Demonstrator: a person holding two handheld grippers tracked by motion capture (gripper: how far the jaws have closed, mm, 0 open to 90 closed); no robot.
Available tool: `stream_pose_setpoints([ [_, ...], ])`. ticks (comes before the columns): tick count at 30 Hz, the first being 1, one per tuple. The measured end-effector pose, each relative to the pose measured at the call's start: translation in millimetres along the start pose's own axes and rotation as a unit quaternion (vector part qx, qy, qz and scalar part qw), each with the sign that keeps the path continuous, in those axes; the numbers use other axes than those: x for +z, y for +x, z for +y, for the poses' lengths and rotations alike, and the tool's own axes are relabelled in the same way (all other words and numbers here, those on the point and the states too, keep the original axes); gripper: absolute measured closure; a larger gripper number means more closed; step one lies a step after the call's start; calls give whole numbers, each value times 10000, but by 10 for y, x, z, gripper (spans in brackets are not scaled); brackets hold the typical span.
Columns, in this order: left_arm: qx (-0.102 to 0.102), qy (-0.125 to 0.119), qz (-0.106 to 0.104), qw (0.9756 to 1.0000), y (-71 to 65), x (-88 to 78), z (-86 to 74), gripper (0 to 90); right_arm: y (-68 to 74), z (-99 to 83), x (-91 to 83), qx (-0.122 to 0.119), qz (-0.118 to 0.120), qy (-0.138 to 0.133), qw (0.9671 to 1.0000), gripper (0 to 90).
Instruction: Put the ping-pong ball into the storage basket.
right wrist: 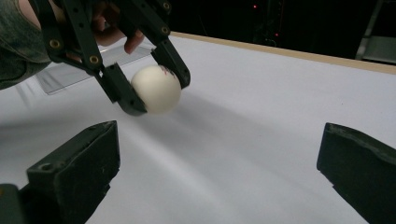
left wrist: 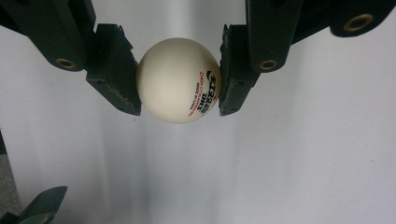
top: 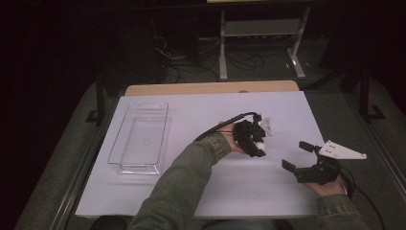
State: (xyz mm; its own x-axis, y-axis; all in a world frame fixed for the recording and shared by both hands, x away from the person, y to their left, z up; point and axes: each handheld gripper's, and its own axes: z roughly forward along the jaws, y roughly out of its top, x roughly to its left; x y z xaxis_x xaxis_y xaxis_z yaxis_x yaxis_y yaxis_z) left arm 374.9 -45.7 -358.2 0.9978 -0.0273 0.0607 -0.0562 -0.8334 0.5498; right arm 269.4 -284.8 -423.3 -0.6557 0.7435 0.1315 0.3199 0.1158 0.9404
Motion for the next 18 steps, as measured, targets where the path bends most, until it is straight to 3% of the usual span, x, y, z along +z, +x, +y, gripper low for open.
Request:
stream_pose_setpoints([
  [9,-91,83,151,9998,8,-154,-67,514,11,-9,11,-28,23,60,10000,0],
  [18,-139,70,165,9997,15,-294,-114,514,11,-6,3,-12,-11,40,10000,0],
])
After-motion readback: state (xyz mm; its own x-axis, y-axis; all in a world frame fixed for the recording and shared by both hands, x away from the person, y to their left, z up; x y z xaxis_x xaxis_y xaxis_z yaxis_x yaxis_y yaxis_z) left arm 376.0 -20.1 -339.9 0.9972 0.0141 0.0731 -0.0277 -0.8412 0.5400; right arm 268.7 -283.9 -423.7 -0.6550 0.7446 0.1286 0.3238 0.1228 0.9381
